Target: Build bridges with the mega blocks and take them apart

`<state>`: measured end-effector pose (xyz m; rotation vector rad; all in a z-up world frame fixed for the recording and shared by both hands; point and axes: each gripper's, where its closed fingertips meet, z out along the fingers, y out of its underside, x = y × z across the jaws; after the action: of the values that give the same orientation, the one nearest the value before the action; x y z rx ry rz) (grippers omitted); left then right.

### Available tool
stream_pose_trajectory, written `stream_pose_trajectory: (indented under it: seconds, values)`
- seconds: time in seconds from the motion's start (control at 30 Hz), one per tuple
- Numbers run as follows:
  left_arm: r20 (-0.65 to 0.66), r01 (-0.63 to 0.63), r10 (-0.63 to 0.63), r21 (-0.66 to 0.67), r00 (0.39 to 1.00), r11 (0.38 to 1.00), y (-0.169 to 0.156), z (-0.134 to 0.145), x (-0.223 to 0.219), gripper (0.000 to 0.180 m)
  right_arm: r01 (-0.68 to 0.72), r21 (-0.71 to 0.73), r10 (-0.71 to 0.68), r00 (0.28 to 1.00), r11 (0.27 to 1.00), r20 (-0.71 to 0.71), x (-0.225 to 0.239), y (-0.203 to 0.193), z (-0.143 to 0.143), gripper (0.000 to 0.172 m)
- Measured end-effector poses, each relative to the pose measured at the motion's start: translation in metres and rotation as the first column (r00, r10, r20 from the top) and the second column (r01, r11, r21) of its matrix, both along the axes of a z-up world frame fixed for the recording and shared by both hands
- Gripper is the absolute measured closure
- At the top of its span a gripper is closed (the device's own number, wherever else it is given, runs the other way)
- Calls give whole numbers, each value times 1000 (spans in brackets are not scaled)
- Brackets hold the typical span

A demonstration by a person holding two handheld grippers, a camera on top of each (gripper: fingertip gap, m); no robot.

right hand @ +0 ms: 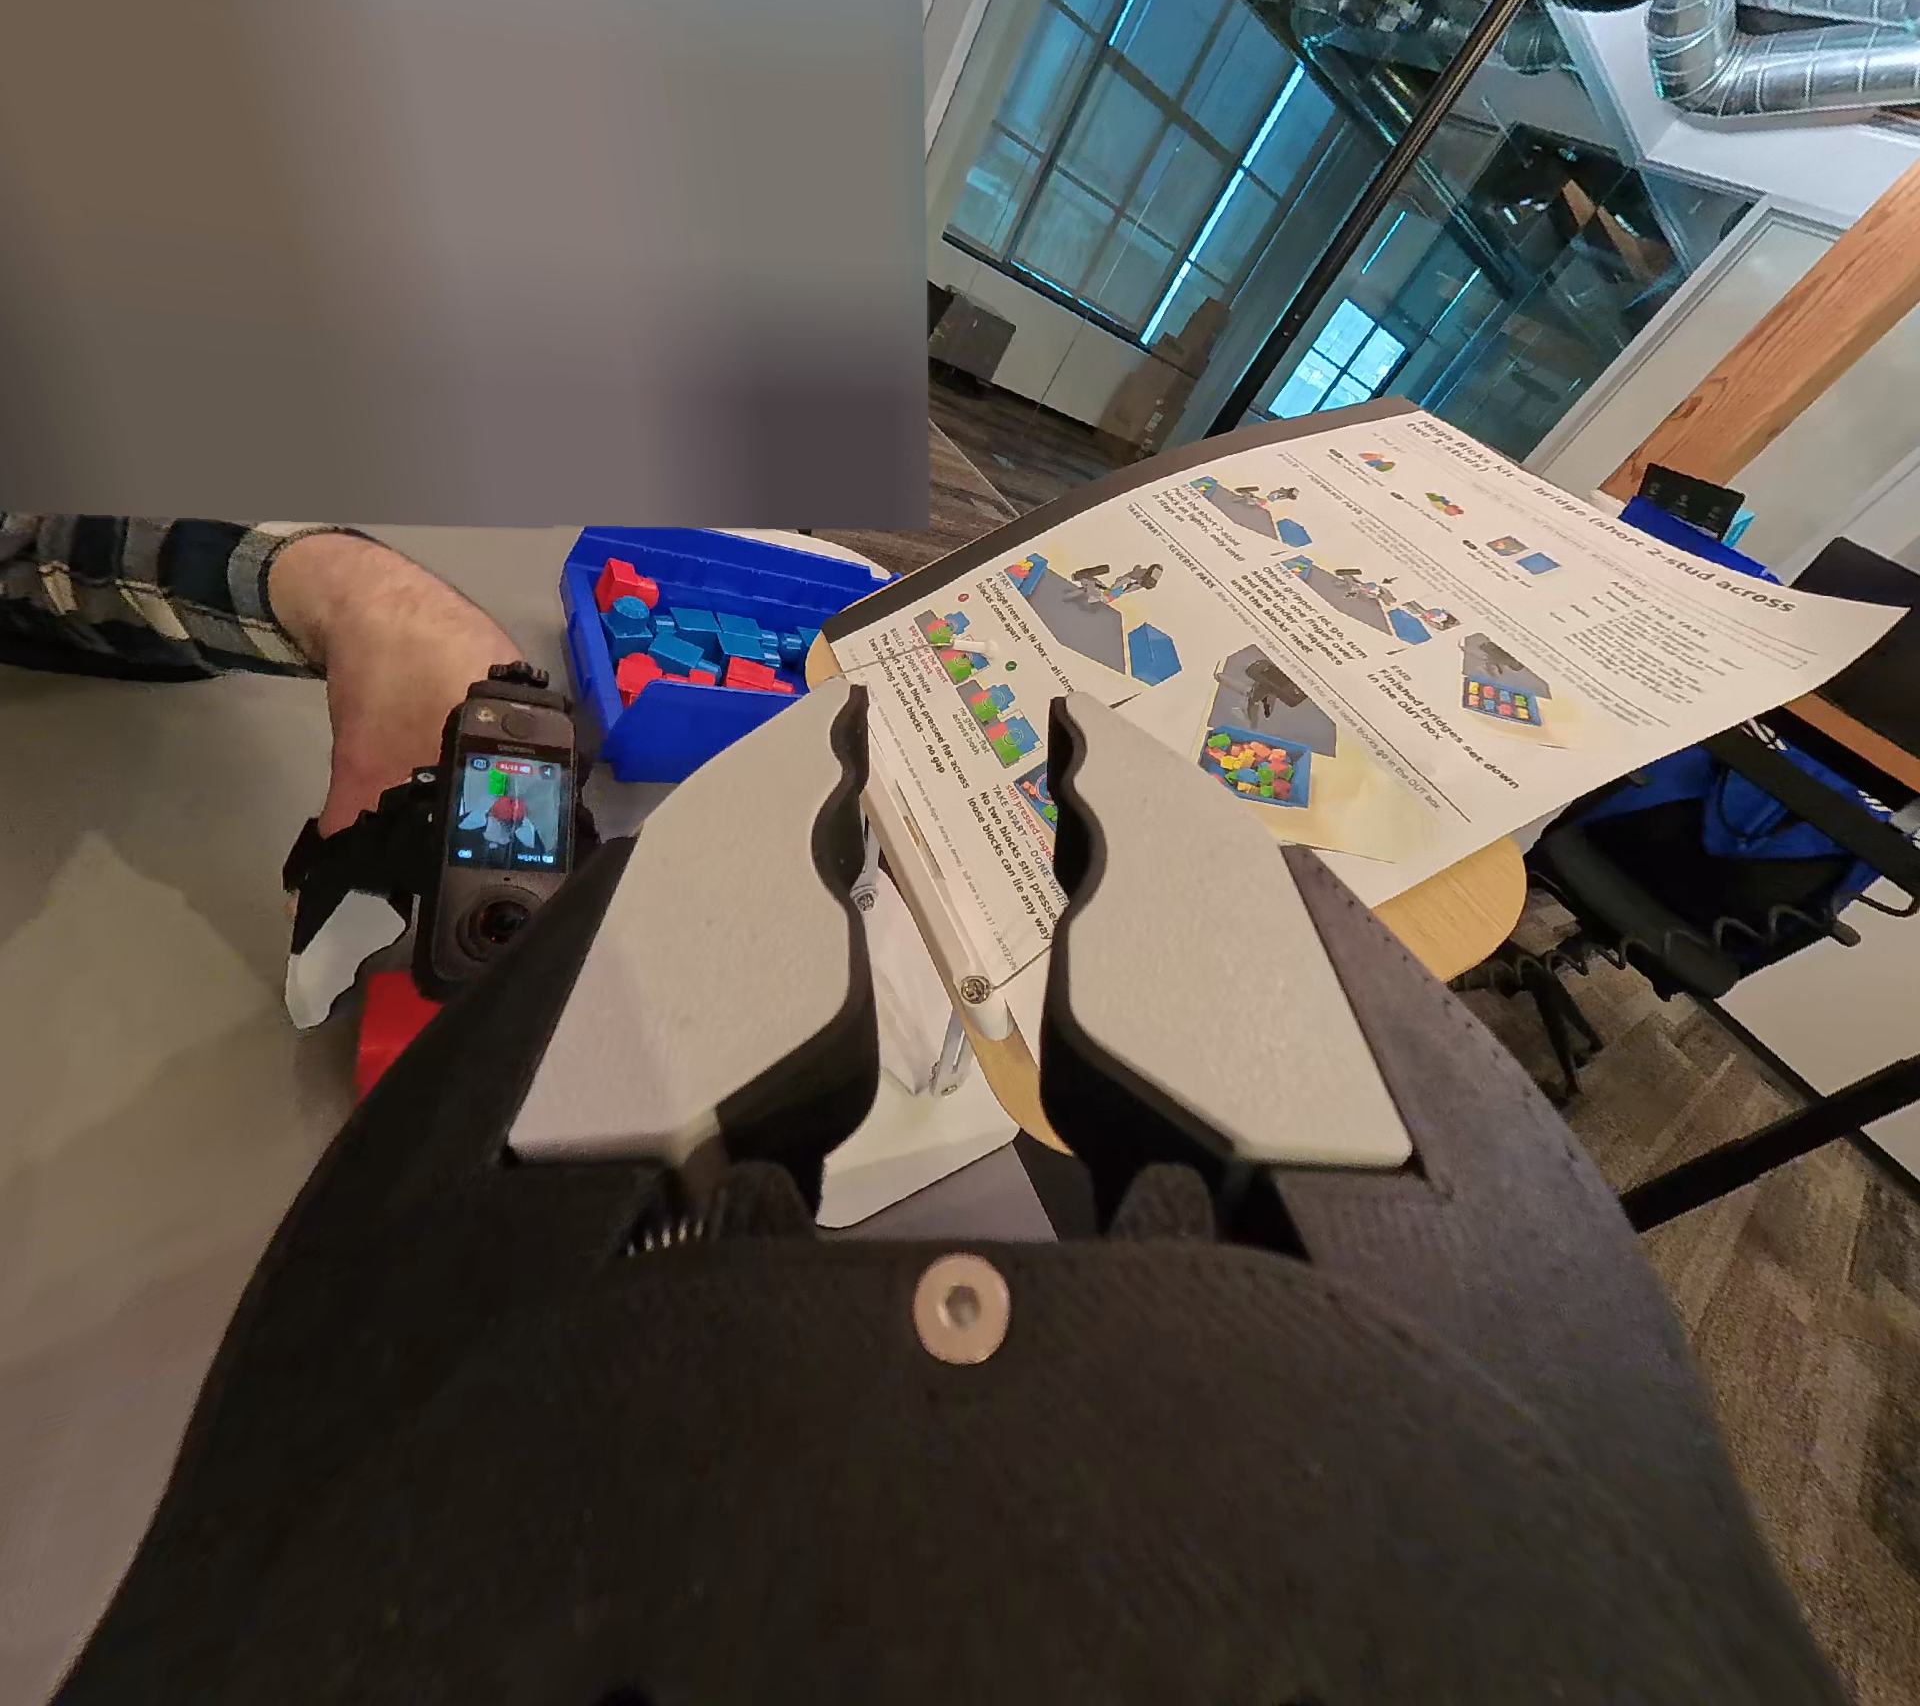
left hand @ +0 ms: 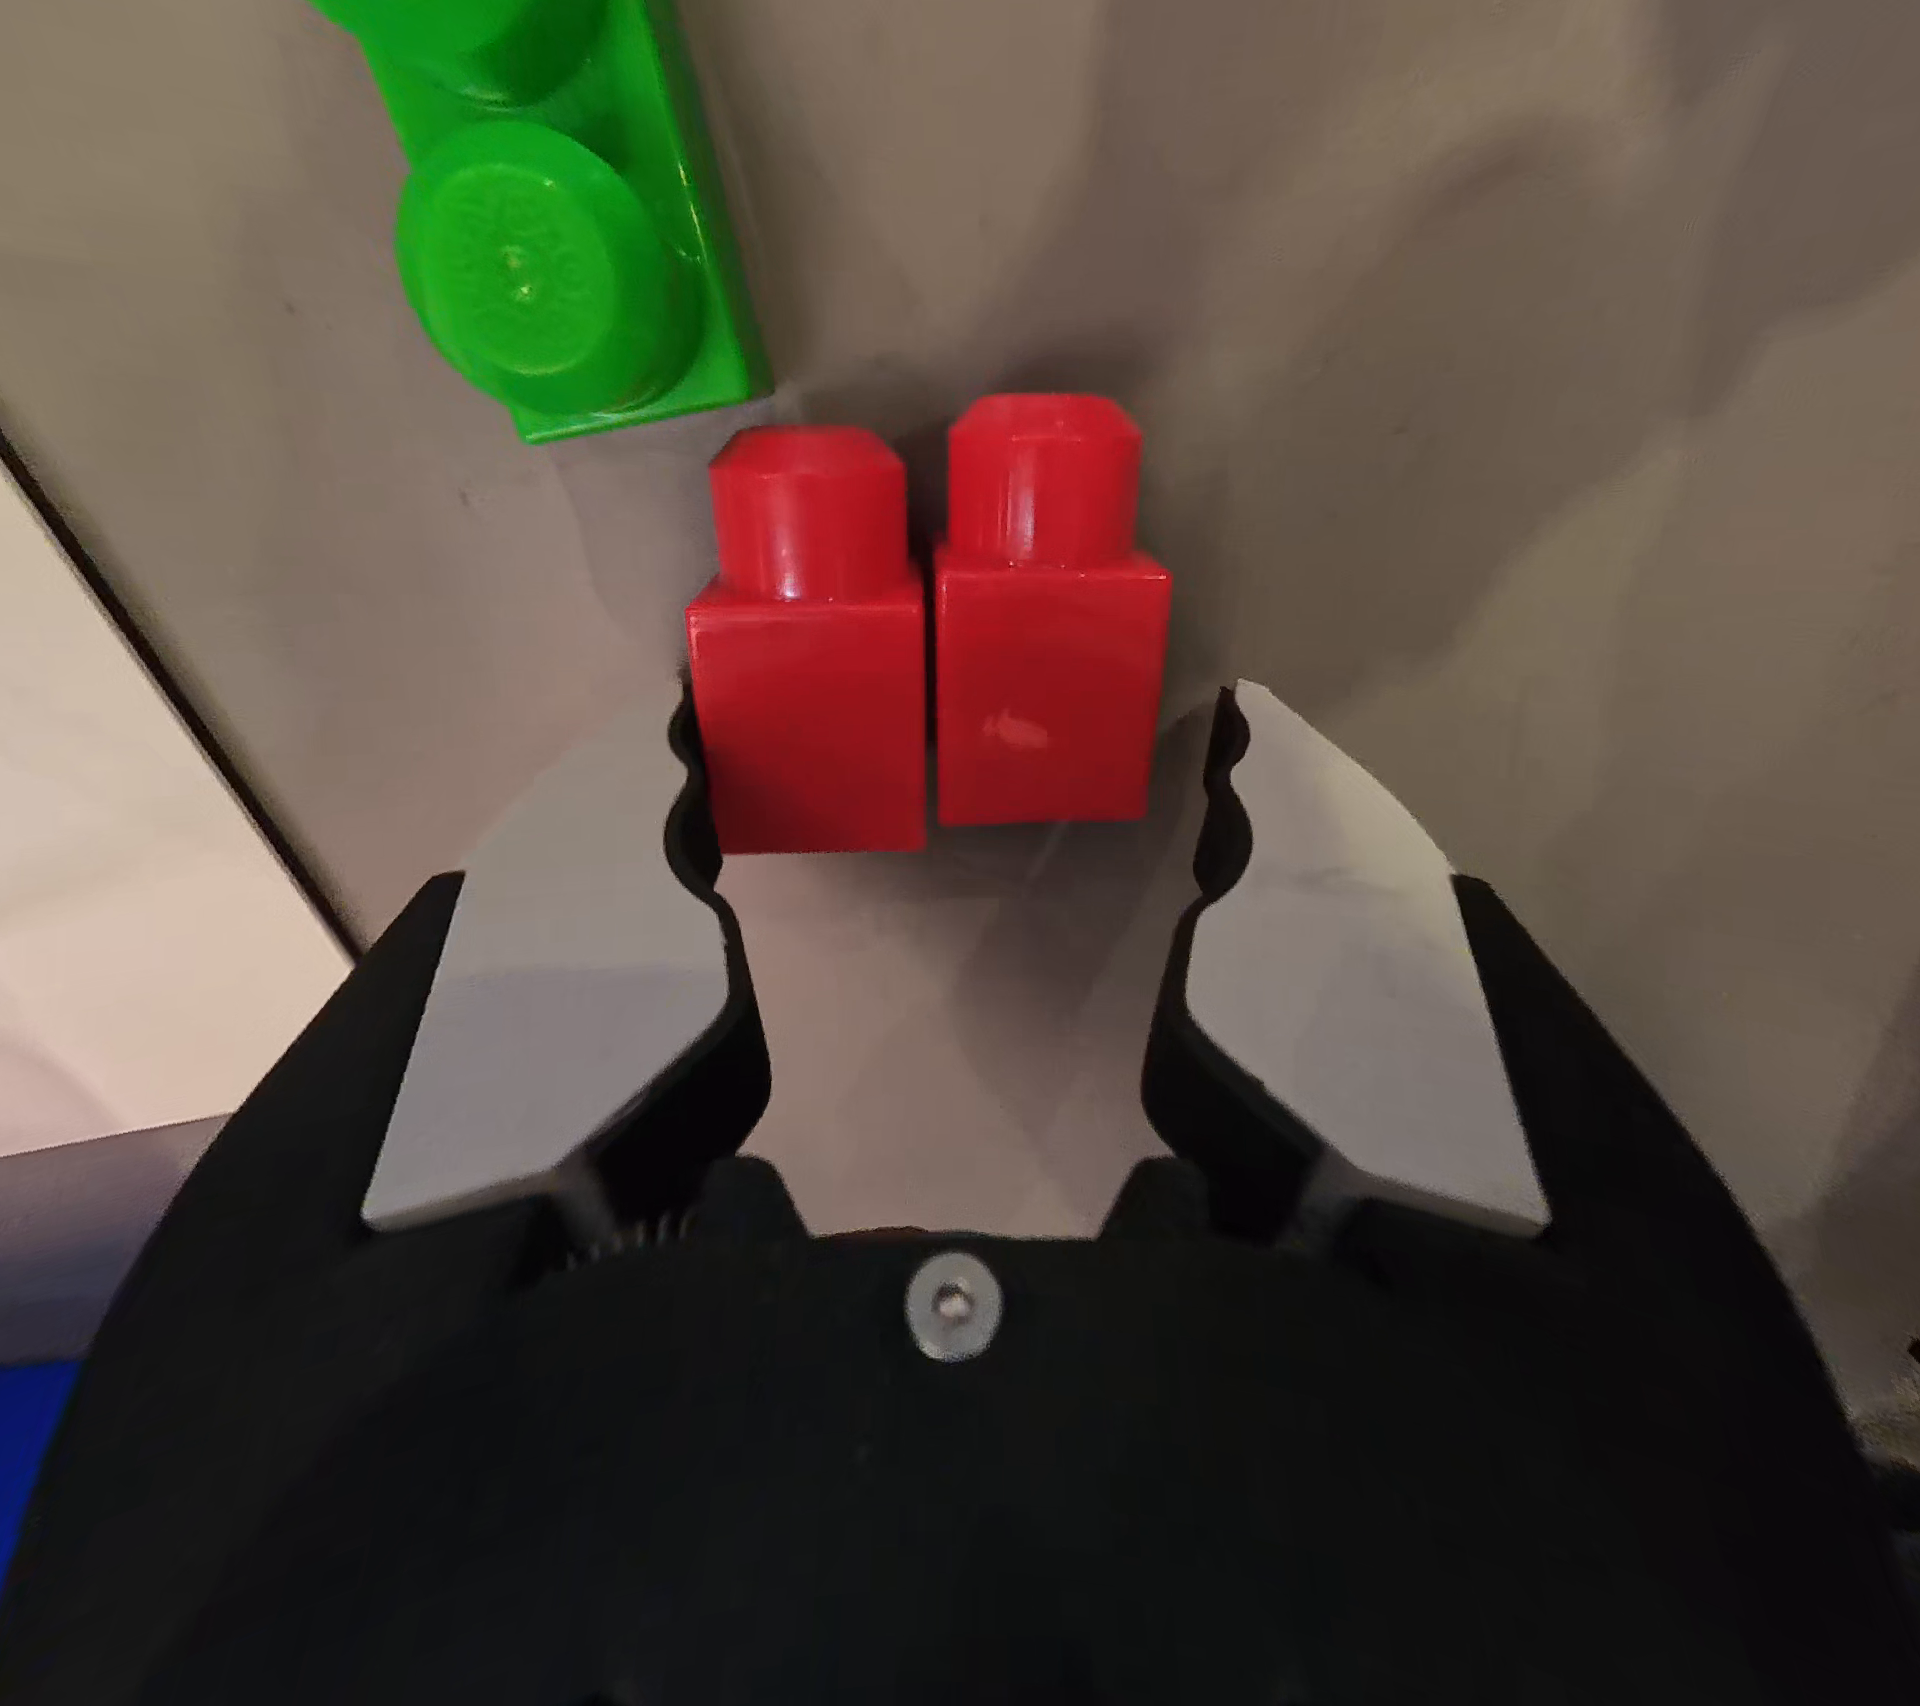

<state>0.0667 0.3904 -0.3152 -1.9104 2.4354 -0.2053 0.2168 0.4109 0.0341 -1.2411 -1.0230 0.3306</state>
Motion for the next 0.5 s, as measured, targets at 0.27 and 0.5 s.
stream_pose_trajectory:
  seconds: [0.27,0.5]
  values:
    - [-11,-41,41,6,999,999,12,11,-17,90,3,5,-3,1000,1000,-9,4,-1,2,138]
    - [-34,-21,21,3,999,1000,6,7,-18,96,1,5,-1,1000,1000,-1,2,-2,2,139]
